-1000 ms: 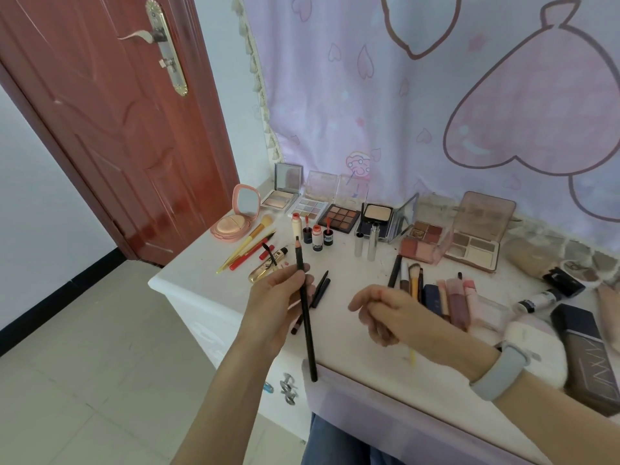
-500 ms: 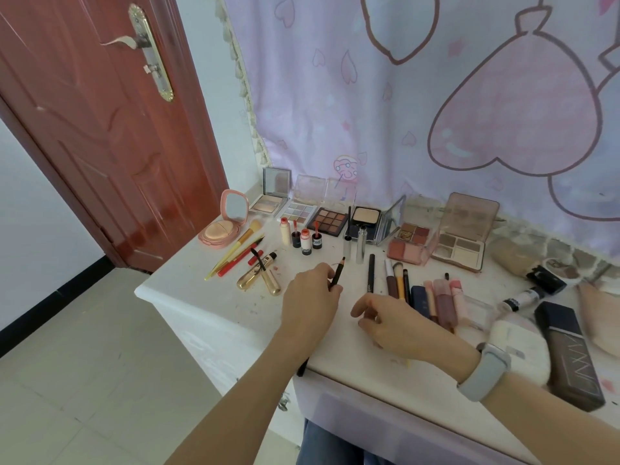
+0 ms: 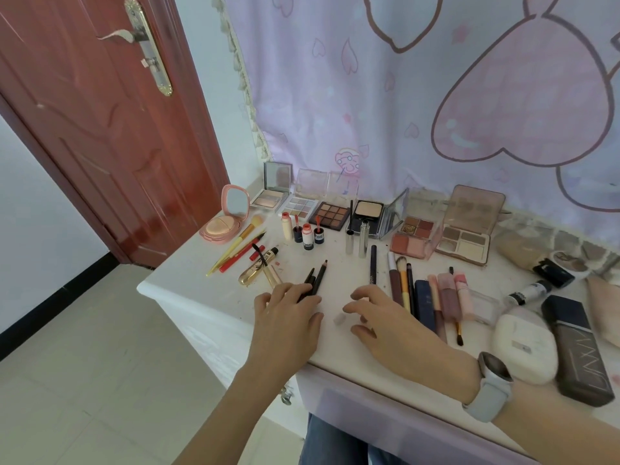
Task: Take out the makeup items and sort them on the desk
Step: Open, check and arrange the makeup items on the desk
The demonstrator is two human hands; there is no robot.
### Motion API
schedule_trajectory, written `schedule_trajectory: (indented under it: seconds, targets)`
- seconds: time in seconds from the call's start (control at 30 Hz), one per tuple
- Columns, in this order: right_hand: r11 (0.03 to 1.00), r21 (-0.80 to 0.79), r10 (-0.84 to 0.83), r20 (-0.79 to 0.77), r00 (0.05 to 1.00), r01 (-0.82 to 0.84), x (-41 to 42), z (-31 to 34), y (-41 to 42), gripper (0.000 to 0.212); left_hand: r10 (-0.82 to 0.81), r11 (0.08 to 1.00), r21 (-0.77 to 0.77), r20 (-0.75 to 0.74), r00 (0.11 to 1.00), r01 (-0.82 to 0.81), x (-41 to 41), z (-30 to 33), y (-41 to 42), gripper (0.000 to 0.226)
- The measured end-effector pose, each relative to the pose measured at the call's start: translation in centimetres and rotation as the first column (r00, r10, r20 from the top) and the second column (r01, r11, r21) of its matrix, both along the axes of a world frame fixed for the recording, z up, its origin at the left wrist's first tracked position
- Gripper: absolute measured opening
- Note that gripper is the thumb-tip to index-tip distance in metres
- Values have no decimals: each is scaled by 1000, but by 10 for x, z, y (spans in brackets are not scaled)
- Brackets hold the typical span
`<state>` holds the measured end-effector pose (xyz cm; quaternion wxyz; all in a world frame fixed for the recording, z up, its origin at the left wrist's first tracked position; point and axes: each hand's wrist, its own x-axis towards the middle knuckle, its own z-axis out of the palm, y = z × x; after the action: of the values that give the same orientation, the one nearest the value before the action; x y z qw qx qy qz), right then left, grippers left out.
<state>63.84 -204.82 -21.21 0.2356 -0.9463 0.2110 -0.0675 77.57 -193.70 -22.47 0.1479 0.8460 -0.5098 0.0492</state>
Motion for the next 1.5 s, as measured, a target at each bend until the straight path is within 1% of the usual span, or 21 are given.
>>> schedule_trajectory:
  seconds: [0.17, 0.27, 0.33, 0.43, 0.53, 0.7, 0.8, 0.87, 0.9, 1.0, 1.03, 1.1, 1.17, 1.2, 1.27, 1.33, 1.4, 1.5]
  targets:
    - [971, -190, 139, -28, 990, -142, -3, -6, 2, 38, -24, 998, -53, -3, 1000, 24, 5, -4, 12, 32]
    - [939, -288, 168, -89, 982, -186, 3, -9, 1, 39, -52, 995, -86, 13, 999, 53, 8, -2, 9, 25]
    - [924, -327, 171, -116, 978, -200, 7, -11, 1, 41, -67, 994, -88, 36, 997, 70, 9, -2, 5, 27]
    - [920, -345, 155, -112, 981, -185, 13, -11, 2, 44, -76, 993, -86, 78, 994, 83, 14, -1, 0, 33]
    - [906, -395, 111, -127, 986, -153, 19, -9, 3, 47, -69, 997, -41, 66, 995, 72, 19, 0, -3, 36]
    - [879, -452, 69, -198, 978, -153, 31, -8, 2, 44, -87, 995, -50, 45, 995, 89, 25, -5, -1, 40]
    - [875, -458, 78, -187, 979, -157, 32, -10, 3, 45, -97, 986, -130, 26, 995, 100, 22, 1, 6, 33]
    - [877, -451, 89, -182, 979, -164, 33, -10, 3, 48, -75, 968, -236, 77, 994, 91, 22, 2, 12, 28]
    - [878, -447, 98, -184, 978, -172, 34, -9, 3, 48, -60, 961, -263, 101, 993, 85, 22, 1, 15, 24]
    - [877, -440, 121, -186, 975, -192, 34, -7, 3, 44, -45, 961, -263, 145, 988, 83, 19, 0, 23, 21]
    - [883, -440, 101, -167, 981, -165, 34, -6, 3, 41, -48, 961, -261, 157, 986, 89, 19, -1, 25, 20]
    - [876, -481, -9, -87, 996, -34, 30, -2, 2, 35, -49, 958, -272, 159, 986, 92, 18, -2, 25, 19]
    - [816, -570, -151, -43, 988, 100, 24, 1, -2, 24, -35, 956, -283, 145, 989, 75, 17, -3, 24, 22]
    - [781, -608, -206, -36, 978, 142, 21, 1, -5, 20, -26, 956, -286, 139, 990, 66, 16, -3, 24, 22]
    - [733, -655, -254, -15, 967, 183, 17, 0, -10, 17, -13, 955, -293, 120, 993, 48, 14, -4, 23, 21]
    - [716, -673, -248, 2, 969, 185, 16, -3, -13, 17, 1, 954, -298, 105, 994, 31, 12, -5, 23, 20]
    - [719, -670, -252, -7, 968, 183, 19, -5, -14, 16, 14, 950, -311, 92, 996, 16, 10, -6, 23, 19]
    - [761, -618, -296, -63, 953, 195, 23, -7, -16, 10, 15, 941, -339, 65, 998, 8, 6, -6, 22, 18]
